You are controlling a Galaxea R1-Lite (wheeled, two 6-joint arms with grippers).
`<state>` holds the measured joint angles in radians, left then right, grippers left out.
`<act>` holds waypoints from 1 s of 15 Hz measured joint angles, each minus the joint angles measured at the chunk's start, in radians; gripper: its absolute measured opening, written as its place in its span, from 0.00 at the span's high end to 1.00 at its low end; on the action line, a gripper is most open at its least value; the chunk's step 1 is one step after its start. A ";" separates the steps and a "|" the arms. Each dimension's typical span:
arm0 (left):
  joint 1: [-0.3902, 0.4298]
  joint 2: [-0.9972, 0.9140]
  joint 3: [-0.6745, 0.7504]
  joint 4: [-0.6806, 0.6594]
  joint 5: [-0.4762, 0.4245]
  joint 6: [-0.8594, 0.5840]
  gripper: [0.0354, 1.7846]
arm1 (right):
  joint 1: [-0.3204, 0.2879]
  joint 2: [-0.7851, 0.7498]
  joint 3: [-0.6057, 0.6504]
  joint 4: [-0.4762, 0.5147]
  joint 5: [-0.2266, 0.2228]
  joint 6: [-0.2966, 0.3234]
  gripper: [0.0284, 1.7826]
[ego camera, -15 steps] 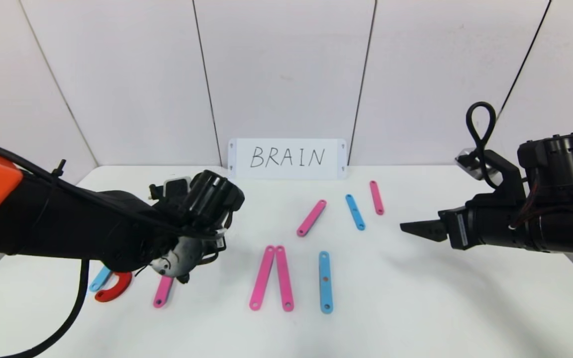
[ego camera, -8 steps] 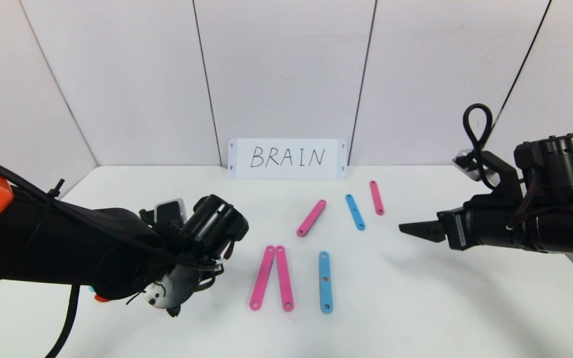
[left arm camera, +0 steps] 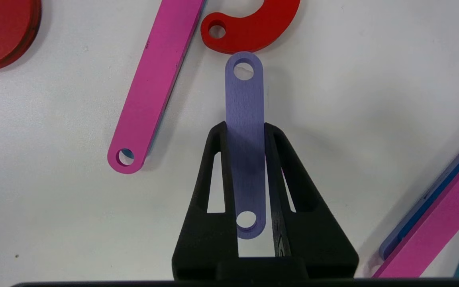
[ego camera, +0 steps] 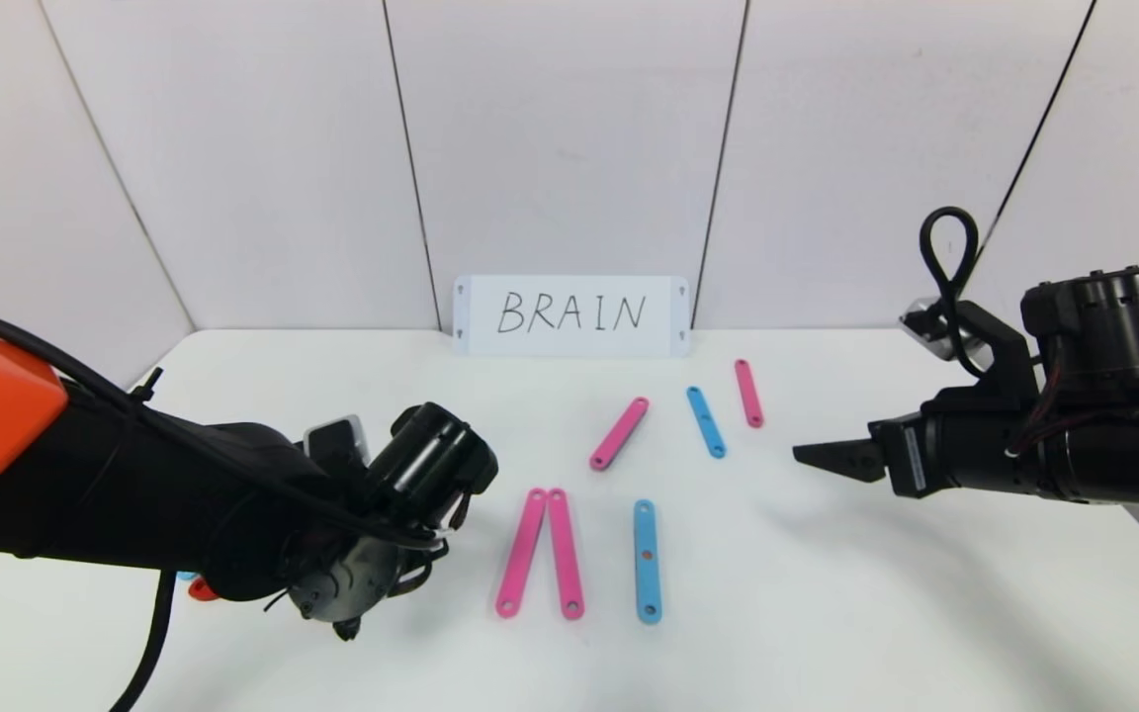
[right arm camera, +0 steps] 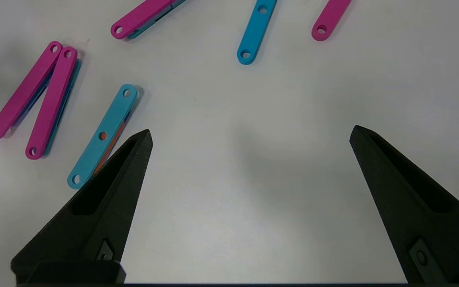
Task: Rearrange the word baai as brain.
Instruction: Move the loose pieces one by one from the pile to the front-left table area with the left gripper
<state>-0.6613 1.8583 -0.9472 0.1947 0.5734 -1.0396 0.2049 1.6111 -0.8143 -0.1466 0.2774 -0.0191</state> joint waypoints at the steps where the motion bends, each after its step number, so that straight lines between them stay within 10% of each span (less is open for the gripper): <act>1: 0.010 0.003 0.000 0.000 -0.007 -0.001 0.87 | 0.000 0.000 0.000 0.000 0.000 0.000 0.03; 15: 0.036 0.011 0.020 0.001 -0.022 -0.001 0.86 | 0.000 0.001 0.000 -0.001 0.000 0.000 0.03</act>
<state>-0.6257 1.8689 -0.9274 0.1957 0.5513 -1.0404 0.2049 1.6126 -0.8145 -0.1477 0.2770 -0.0191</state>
